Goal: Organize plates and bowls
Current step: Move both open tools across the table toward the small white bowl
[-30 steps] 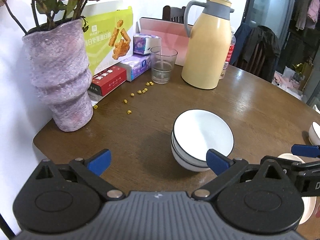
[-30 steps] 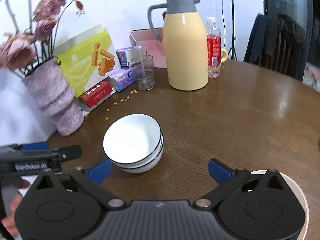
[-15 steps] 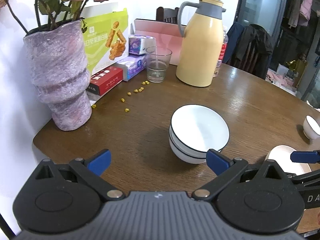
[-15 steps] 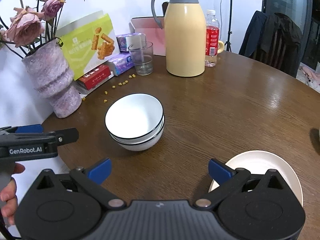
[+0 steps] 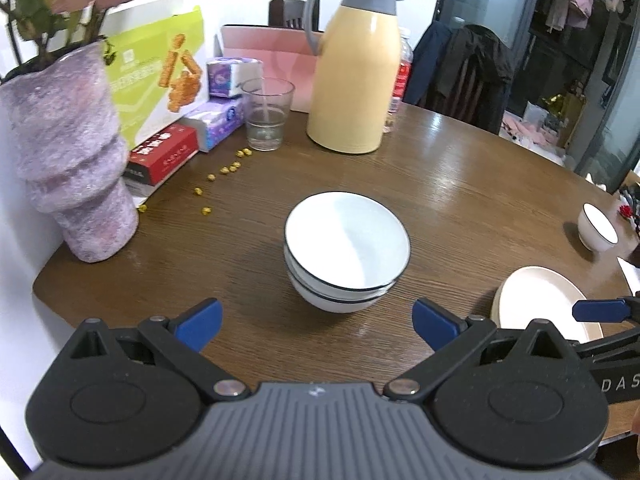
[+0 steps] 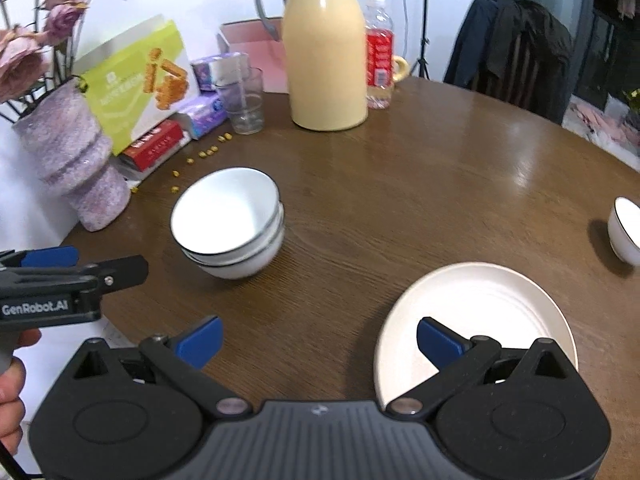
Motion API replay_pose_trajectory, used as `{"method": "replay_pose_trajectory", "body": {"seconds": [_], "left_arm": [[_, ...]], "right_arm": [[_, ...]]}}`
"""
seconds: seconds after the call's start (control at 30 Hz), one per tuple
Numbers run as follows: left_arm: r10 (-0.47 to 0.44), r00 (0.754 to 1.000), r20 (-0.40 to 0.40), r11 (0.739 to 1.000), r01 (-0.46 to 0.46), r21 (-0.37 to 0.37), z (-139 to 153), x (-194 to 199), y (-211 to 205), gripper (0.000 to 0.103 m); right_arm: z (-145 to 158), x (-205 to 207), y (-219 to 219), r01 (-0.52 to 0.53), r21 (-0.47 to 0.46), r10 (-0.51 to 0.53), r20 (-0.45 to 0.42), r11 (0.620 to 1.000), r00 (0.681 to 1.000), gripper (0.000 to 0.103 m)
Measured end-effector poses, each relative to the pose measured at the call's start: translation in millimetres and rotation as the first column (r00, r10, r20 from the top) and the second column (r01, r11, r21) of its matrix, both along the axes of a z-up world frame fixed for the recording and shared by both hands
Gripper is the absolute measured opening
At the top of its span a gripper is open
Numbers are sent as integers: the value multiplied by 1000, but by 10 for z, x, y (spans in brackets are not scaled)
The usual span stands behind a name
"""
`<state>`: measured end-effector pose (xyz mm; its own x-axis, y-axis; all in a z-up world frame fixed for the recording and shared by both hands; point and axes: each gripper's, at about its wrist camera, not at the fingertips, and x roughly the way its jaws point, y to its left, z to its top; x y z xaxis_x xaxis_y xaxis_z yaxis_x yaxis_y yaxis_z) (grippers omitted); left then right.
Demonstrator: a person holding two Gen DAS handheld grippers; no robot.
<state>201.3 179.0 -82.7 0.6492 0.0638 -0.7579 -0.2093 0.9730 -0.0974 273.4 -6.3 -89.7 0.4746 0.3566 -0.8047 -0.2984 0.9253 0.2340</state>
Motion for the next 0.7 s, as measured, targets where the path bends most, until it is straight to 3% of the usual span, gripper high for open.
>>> {"method": "replay_pose_trajectory", "body": {"seconds": [0.7], "left_arm": [[-115, 988, -104, 991, 107, -79, 199, 867, -982, 103]], "right_arm": [[-35, 617, -1296, 77, 0, -77, -91, 997, 993, 102]]}}
